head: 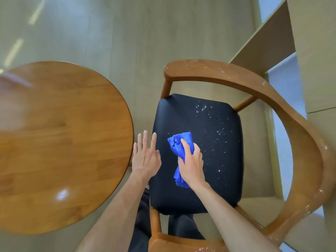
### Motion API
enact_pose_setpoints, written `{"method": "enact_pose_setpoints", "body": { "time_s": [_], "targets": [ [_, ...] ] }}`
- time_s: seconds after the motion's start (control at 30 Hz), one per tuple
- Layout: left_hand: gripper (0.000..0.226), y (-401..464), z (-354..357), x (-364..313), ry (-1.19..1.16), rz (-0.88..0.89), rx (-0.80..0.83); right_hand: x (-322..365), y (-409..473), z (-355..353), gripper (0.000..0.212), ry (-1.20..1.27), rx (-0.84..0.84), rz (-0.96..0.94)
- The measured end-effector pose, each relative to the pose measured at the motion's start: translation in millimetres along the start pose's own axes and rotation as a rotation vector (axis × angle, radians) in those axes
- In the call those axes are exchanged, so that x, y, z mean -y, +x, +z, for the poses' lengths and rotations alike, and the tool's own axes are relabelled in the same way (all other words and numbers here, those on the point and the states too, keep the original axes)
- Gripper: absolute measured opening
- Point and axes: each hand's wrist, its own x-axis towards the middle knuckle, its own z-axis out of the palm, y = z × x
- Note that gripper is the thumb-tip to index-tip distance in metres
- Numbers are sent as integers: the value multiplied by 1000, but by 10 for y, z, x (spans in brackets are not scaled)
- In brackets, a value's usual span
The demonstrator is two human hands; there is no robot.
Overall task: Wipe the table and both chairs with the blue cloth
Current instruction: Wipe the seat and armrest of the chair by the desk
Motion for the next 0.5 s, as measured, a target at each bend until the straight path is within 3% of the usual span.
{"method": "enact_pose_setpoints", "body": {
  "time_s": [0.2, 0.5],
  "targets": [
    [64, 335, 69, 139, -19, 69, -26, 95, 377, 156, 58, 32, -60, -14],
    [62, 932, 430, 245, -45, 131, -101, -19, 1096, 948, 82, -289, -200, -162]
  ]
}}
